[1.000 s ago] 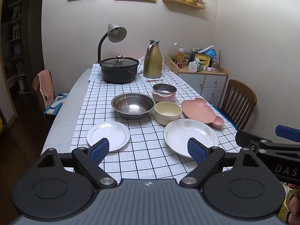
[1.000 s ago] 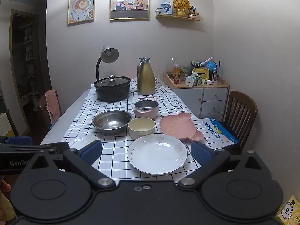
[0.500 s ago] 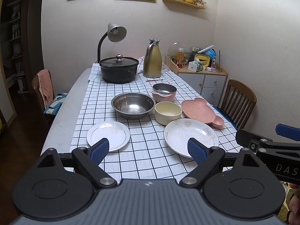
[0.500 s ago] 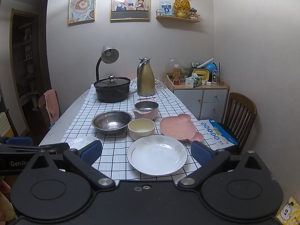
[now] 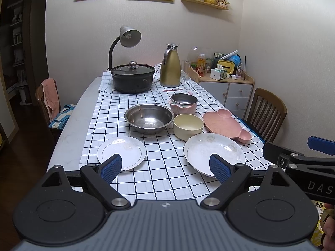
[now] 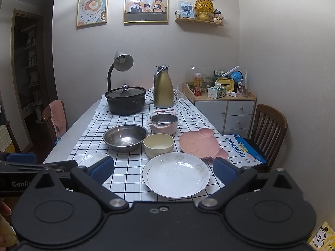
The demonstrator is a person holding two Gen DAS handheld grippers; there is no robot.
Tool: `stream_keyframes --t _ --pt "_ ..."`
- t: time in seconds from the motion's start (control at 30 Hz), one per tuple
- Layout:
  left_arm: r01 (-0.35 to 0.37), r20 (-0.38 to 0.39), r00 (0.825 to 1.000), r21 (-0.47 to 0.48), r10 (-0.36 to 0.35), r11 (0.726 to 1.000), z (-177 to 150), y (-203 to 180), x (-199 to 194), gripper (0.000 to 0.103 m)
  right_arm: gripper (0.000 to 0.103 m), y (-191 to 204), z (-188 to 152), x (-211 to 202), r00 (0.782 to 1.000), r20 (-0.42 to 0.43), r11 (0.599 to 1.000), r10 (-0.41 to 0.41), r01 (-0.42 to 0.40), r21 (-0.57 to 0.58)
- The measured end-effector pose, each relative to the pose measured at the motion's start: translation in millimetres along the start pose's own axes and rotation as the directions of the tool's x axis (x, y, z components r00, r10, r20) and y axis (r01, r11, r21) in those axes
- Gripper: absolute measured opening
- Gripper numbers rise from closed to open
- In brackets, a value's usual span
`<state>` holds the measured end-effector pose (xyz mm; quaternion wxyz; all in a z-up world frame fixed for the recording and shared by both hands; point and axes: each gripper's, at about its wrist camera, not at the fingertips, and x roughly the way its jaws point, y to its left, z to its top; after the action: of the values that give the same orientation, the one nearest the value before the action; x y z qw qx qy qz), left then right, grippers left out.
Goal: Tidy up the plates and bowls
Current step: 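Reach both grippers to the large white floral plate rim and close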
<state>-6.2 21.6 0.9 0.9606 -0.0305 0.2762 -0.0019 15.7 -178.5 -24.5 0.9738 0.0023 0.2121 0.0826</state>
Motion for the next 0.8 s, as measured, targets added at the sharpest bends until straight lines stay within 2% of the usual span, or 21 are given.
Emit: stream_keyframes --t 0.3,0.53,0.8 --pt "-0.015 -0.012 1.0 0.013 0.015 1.0 7 -6 20 0.091 0.101 -1 0 5 1.0 -0.011 1.0 0.004 -0.004 -0.004" --pt "-0.026 -0.056 0.998 0.012 0.026 1.0 17 -19 56 0.091 0.101 -22 11 41 0.998 -0.058 1.0 0.012 -0.011 0.016" --pt "-0.034 -0.101 0.994 -0.043 0.029 0.998 29 -26 94 0.091 0.101 -44 18 86 0.994 -0.09 0.999 0.053 -0.053 0.011"
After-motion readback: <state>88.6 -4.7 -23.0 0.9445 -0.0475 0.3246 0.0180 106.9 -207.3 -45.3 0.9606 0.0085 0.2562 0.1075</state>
